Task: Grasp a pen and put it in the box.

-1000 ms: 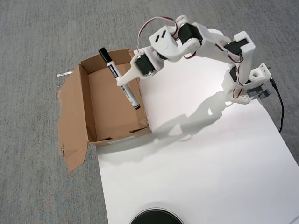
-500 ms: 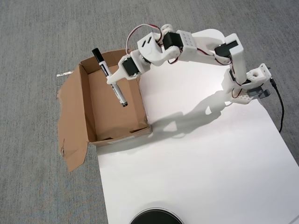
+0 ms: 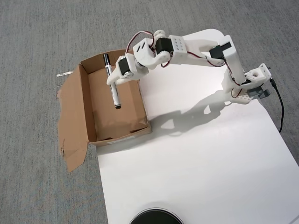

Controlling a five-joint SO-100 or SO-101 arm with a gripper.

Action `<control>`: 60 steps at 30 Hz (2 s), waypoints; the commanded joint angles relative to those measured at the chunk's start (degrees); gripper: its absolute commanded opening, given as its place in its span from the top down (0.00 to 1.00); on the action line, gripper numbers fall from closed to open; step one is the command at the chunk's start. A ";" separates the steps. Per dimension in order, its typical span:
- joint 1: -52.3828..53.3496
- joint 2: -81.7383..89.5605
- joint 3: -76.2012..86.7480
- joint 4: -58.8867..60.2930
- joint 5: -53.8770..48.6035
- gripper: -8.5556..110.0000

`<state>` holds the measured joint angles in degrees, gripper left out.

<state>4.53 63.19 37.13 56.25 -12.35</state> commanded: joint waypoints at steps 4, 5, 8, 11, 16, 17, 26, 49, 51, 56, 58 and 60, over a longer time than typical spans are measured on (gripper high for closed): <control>-0.13 -1.49 -1.80 -0.88 11.47 0.92; -0.13 -1.85 -1.80 -0.88 12.17 0.92; -0.13 -2.64 -1.80 -0.79 12.88 0.92; -0.13 -3.08 -1.10 -0.70 12.96 0.92; -0.13 -3.25 -0.92 -0.70 12.96 0.92; -0.13 -3.25 -0.83 -0.70 12.96 0.92; -0.31 -3.25 -0.83 0.00 12.35 0.92; -0.40 -16.00 -0.83 0.09 12.79 0.92; -0.40 -16.79 -0.75 0.09 12.61 0.92; -0.22 -19.69 -0.75 0.09 12.79 0.92; -0.22 -19.86 -0.75 0.09 12.79 0.92; -0.22 -19.95 -0.75 0.09 12.79 0.92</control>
<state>3.82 42.89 37.13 56.34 0.22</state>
